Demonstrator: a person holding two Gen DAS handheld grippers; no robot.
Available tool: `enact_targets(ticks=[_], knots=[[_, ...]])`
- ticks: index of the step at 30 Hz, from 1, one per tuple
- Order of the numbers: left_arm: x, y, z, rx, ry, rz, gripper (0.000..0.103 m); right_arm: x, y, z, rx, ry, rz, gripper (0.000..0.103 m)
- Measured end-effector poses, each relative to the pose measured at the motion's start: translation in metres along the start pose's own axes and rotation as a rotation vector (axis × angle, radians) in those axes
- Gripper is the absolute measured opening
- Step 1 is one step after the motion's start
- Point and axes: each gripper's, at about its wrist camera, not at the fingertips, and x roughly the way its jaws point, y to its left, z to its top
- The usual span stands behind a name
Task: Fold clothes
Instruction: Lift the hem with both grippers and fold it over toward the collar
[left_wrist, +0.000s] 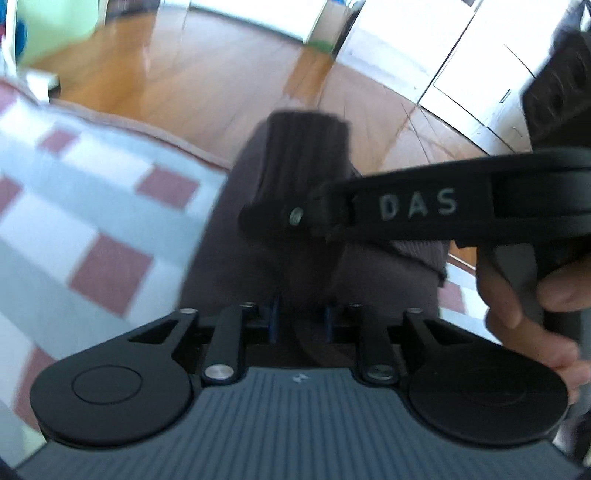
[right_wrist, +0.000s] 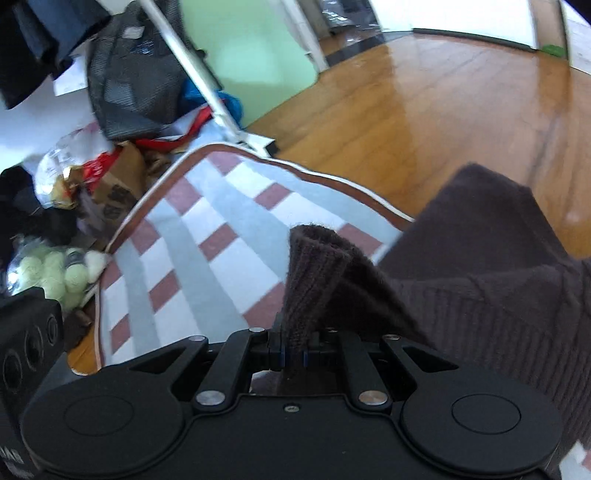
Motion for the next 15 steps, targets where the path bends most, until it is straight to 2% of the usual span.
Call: enact_targets(ticks=[2,3,6,10,11,15], knots=[[0.005,0.003,0.004,-0.001,0.009,0.06,0.03,-0.002,-0.001,-0.001,0.013,0.008,0.012,0.011],[0.01,0.011,0.002,-0.044,0.038,0.068,0.027,-0.007,-0.003,-0.007,0.035,-0.005,0.004,0.012],[0.019,0.032,-0.002,-0.151,0.086,0.057,0.022,-0.023,-0.01,-0.023,0.103,-0.044,-0.021,0.016],[0.022,0.036,-0.002,-0.17,0.093,0.065,0.02,-0.048,-0.016,-0.05,0.169,-0.089,-0.062,0.02],[0.023,0.036,-0.002,-0.171,0.094,0.069,0.02,-0.057,-0.016,-0.06,0.163,-0.095,-0.08,0.02],[0.03,0.041,0.003,-0.204,0.101,0.069,0.02,-0.046,-0.012,-0.098,0.034,0.022,-0.258,0.02]])
